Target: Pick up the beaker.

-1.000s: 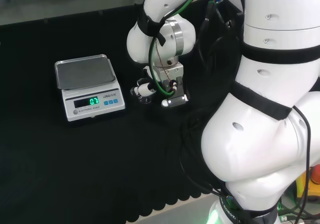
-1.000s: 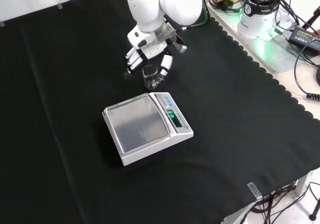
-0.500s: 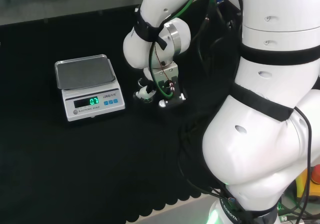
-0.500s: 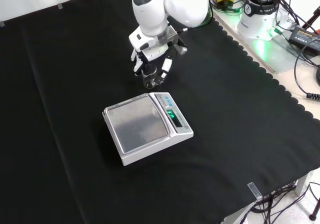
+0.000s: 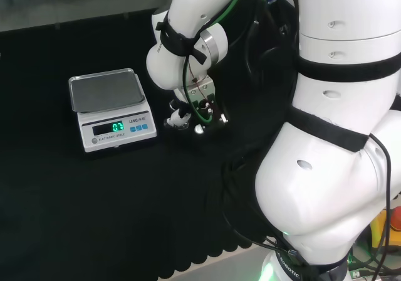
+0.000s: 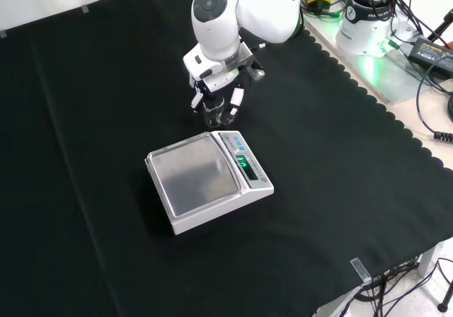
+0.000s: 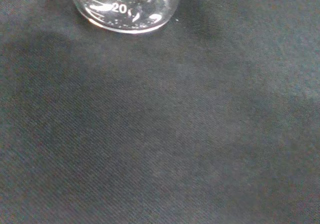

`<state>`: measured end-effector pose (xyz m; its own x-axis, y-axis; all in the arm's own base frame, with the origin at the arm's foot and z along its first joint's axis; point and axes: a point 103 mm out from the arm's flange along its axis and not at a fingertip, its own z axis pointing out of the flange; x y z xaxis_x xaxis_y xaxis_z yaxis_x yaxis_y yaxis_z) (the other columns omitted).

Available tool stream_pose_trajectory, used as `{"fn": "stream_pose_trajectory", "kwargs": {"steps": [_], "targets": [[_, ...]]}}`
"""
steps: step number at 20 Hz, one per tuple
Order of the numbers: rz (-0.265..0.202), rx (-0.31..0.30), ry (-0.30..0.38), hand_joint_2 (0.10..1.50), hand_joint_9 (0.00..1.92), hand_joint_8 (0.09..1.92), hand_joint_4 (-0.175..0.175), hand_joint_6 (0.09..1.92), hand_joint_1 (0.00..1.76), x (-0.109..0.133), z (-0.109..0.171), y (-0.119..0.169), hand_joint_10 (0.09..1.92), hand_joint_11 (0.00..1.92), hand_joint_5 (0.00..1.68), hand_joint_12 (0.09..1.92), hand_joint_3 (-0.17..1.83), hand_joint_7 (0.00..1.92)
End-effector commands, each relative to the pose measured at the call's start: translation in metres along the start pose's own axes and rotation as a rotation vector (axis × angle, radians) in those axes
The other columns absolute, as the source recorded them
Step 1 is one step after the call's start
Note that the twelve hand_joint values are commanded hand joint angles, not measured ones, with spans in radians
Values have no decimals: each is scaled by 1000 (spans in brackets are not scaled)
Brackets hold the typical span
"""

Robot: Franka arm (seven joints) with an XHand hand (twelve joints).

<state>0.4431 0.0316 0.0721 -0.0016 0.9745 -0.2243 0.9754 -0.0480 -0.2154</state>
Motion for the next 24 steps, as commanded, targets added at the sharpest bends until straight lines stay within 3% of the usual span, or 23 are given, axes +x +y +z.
{"fn": "stream_pose_trajectory", "kwargs": {"steps": [1, 4, 10, 14, 24], "targets": [[26, -22, -19, 795, 1787, 785, 118, 849, 1090, -18, -25, -7, 512, 1357, 1139, 870, 503, 1616], [39, -35, -31, 769, 1809, 755, 86, 836, 1105, -31, -45, -15, 483, 1385, 1155, 847, 545, 1649], [35, -62, -28, 735, 1847, 721, 63, 836, 1116, -53, -89, -33, 447, 1421, 1168, 813, 602, 1685], [51, -125, 65, 722, 1858, 713, 61, 837, 1119, -73, -122, -50, 434, 1431, 1173, 804, 624, 1693], [94, -197, 124, 695, 1885, 699, 51, 843, 1125, -91, -169, -80, 412, 1444, 1182, 791, 672, 1715]]}}
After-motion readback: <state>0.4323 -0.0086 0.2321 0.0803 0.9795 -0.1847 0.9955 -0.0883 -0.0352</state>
